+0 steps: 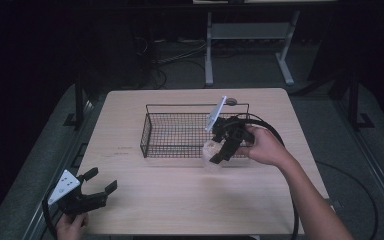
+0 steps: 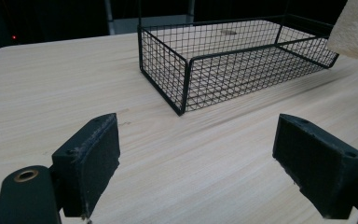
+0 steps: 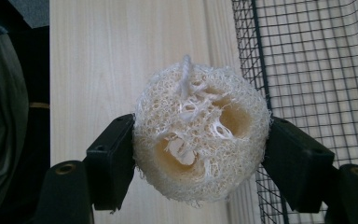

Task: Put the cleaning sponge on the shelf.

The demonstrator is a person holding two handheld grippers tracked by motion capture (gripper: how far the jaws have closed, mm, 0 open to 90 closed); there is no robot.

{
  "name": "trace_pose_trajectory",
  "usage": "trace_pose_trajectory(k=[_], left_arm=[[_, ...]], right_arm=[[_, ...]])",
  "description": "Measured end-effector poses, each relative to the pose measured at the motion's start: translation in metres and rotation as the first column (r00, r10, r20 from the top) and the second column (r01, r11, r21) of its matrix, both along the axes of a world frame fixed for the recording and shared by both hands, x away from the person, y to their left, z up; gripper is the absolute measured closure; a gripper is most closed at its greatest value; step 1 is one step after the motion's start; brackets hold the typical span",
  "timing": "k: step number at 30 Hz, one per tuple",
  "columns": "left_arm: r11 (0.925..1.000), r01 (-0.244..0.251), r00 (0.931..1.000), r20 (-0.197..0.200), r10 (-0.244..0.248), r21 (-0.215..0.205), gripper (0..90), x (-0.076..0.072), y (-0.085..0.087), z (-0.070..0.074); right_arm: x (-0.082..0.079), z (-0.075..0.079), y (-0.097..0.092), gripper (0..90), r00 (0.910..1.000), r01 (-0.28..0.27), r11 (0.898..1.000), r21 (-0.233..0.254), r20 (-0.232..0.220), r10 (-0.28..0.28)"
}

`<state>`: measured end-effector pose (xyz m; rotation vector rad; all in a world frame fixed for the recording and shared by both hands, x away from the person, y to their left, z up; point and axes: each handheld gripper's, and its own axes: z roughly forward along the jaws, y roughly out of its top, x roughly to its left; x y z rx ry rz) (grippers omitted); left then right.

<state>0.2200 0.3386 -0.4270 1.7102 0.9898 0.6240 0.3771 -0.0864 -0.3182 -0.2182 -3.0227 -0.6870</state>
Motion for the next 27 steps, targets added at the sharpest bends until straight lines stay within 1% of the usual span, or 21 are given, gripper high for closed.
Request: trace_pose_trajectory(k=[3,5,9,11,14,17,20,22,27], left_arm=[[1.0000,-0.001,1.0000,0.000,0.001,-0.001,14.0,0.000,0.000,0.000],[1.0000,0.000,1.0000,-0.001,0.000,0.000,13.9,0.000,0.000,0.000],[1.0000,0.000,1.0000,-0.003,0.000,0.003,13.9,0.001,0.000,0.000],[1.0000,0.001,1.0000,-0.002,-0.001,0.003,13.9,0.001,0.000,0.000],[1.0000,0.001,1.0000,-0.002,-0.001,0.002,13.9,0.000,0.000,0.000],[1.0000,0.002,1.0000,-0.003,-0.002,0.004,13.9,0.001,0.000,0.000],[1.0000,0.003,1.0000,-0.003,-0.003,0.003,13.9,0.001,0.000,0.000],[1.0000,0.002,1.0000,-0.003,-0.002,0.004,13.9,0.001,0.000,0.000],[1.0000,0.003,1.0000,-0.003,-0.003,0.002,13.9,0.001,0.000,0.000]], right_arm=[[0.004,0.003,0.001,28.9,1.0000,0.002,1.000,0.000,-0.001,-0.002],[0.007,0.005,0.001,29.0,1.0000,-0.002,1.000,0.009,-0.006,0.002],[0.013,0.009,0.003,28.9,1.0000,0.004,1.000,-0.003,0.001,-0.004],[0.015,0.012,0.003,28.9,1.0000,0.005,1.000,0.010,-0.003,-0.005],[0.018,0.015,0.003,28.9,0.9999,0.008,1.000,0.000,0.012,-0.008],[0.022,0.019,0.003,28.9,0.9998,0.009,1.000,0.003,0.019,-0.009],[0.025,0.021,0.002,28.9,0.9999,0.014,1.000,0.019,0.007,-0.014],[0.027,0.022,0.001,28.9,0.9998,0.019,1.000,0.005,0.010,-0.019],[0.035,0.026,0.002,28.9,0.9996,0.024,1.000,0.004,0.016,-0.024]])
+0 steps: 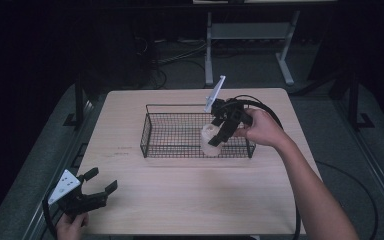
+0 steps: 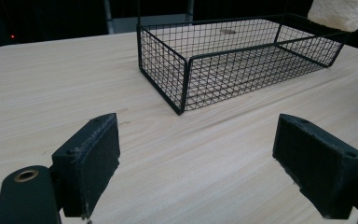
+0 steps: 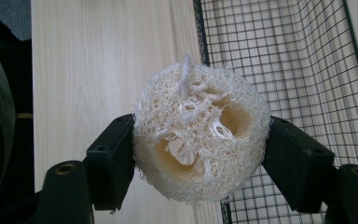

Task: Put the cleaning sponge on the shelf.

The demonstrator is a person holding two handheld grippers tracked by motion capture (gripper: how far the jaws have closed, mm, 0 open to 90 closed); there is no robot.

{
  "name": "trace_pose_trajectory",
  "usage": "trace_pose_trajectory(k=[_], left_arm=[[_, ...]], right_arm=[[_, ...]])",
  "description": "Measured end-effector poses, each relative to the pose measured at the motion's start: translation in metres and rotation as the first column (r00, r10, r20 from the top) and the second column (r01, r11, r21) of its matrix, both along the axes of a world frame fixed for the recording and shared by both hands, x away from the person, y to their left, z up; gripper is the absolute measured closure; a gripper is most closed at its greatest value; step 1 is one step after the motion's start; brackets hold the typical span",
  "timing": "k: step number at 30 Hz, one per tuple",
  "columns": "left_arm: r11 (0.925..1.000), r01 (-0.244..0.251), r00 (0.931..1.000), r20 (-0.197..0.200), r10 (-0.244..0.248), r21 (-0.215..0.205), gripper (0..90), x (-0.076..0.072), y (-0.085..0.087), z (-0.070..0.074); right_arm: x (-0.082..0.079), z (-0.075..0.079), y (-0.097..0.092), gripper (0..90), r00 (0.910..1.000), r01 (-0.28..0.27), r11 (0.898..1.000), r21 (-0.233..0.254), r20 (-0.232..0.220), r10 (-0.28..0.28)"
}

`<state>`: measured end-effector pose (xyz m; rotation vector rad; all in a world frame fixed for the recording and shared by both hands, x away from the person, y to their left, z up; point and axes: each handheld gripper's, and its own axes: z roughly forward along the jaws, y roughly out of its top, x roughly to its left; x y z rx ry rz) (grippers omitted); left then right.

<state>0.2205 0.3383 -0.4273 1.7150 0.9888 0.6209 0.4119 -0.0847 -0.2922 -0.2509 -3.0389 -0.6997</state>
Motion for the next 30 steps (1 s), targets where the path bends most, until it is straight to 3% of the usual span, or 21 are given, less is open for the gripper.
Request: trace_pose_trajectory(k=[17,30], left_arm=[[1.0000,0.001,1.0000,0.002,-0.001,-0.001,13.9,0.000,0.000,0.000],[1.0000,0.007,1.0000,0.001,-0.007,0.001,13.9,0.000,0.000,0.000]], right_arm=[[0.027,0.008,0.009,28.9,0.9997,0.024,1.000,-0.006,-0.001,-0.024],[0.048,-0.008,0.007,28.9,0.9973,0.069,0.998,-0.004,-0.024,-0.069]])
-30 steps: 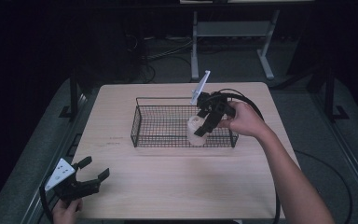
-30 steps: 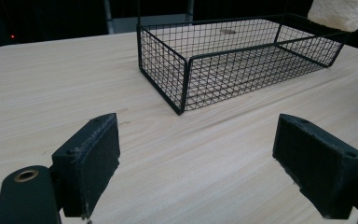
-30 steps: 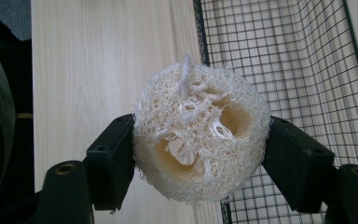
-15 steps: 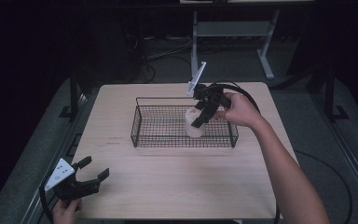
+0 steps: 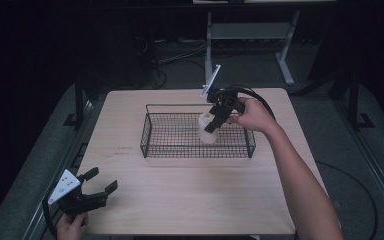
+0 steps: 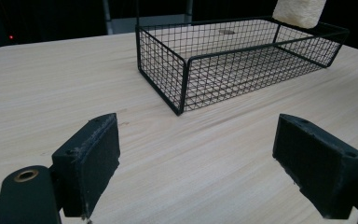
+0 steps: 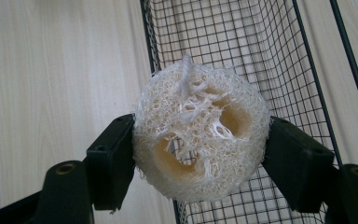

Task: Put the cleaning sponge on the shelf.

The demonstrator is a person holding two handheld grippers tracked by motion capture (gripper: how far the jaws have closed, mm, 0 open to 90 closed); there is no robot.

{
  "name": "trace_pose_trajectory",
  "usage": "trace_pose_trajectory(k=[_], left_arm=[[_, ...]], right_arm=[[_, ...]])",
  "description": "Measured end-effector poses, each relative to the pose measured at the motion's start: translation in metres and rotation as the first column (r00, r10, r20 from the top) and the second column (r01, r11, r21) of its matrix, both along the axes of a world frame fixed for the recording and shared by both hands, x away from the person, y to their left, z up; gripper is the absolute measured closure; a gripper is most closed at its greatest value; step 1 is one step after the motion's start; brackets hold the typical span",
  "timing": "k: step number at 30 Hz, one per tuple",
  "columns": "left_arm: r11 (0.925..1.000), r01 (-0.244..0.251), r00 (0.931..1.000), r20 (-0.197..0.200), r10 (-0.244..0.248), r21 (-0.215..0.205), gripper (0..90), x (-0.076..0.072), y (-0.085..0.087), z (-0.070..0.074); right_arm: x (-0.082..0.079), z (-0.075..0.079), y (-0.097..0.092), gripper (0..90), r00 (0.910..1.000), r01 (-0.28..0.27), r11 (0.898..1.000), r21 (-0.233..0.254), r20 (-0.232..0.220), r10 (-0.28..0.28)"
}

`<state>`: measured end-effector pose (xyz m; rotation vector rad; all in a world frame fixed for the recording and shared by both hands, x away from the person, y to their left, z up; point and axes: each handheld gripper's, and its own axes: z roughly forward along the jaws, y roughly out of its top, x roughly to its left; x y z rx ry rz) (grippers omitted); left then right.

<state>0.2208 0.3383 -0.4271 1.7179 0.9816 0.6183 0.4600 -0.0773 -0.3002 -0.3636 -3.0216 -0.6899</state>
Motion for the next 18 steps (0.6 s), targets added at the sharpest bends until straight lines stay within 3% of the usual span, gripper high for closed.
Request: trace_pose_trajectory(k=[18], left_arm=[[1.0000,0.004,1.0000,0.000,-0.004,0.000,13.9,0.000,-0.001,0.000]], right_arm=[[0.020,-0.020,-0.001,28.9,0.9987,0.046,0.999,-0.016,-0.019,-0.047]])
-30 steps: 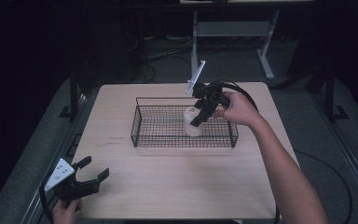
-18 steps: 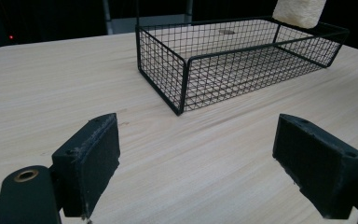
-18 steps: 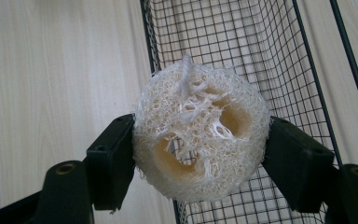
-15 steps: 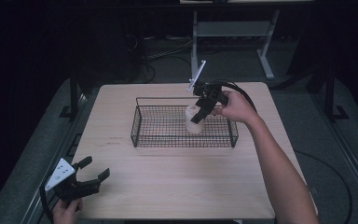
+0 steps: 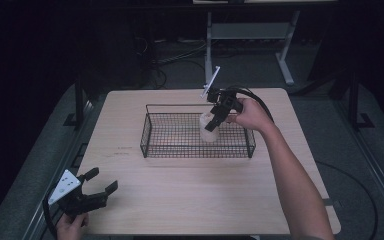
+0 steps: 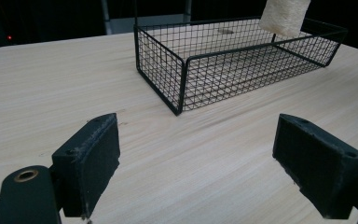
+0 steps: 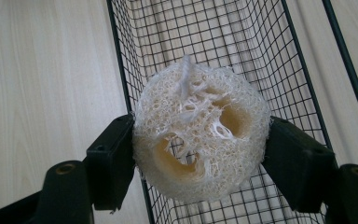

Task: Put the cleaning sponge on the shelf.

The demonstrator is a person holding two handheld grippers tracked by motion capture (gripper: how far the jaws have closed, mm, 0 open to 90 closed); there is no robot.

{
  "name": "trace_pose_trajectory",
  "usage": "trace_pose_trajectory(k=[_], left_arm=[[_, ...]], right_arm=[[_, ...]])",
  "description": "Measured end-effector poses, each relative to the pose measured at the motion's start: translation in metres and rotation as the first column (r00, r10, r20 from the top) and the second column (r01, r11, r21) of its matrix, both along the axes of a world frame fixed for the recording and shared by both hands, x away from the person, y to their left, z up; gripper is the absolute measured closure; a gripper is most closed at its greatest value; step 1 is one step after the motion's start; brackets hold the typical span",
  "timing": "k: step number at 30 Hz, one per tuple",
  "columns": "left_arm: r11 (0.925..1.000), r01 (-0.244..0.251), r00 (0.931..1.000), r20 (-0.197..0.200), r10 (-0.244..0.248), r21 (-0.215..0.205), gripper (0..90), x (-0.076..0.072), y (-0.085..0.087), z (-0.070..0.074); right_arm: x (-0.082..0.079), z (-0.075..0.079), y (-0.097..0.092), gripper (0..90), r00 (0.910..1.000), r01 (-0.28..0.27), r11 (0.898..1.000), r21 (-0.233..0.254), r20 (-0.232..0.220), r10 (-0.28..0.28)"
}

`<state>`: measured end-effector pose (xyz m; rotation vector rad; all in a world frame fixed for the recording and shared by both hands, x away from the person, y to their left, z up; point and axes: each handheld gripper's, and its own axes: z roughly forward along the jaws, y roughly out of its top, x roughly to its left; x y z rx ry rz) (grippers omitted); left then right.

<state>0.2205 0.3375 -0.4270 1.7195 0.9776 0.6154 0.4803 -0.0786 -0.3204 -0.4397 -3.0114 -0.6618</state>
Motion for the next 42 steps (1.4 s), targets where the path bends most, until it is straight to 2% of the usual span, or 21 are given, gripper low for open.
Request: trace_pose_trajectory(k=[18,36,42], left_arm=[[1.0000,0.008,1.0000,-0.005,-0.007,0.002,14.0,0.001,-0.003,-0.001],[1.0000,0.008,1.0000,-0.005,-0.008,0.005,14.0,0.002,-0.002,-0.001],[1.0000,0.008,1.0000,-0.005,-0.008,0.003,13.9,0.001,-0.002,-0.001]], right_arm=[[0.011,-0.014,0.001,28.9,0.9996,0.025,0.999,-0.022,-0.013,-0.025],[0.015,-0.035,0.013,28.9,0.9995,0.004,0.998,-0.060,-0.031,-0.005],[0.017,-0.041,0.010,28.9,0.9988,0.022,0.999,-0.042,-0.042,-0.024]])
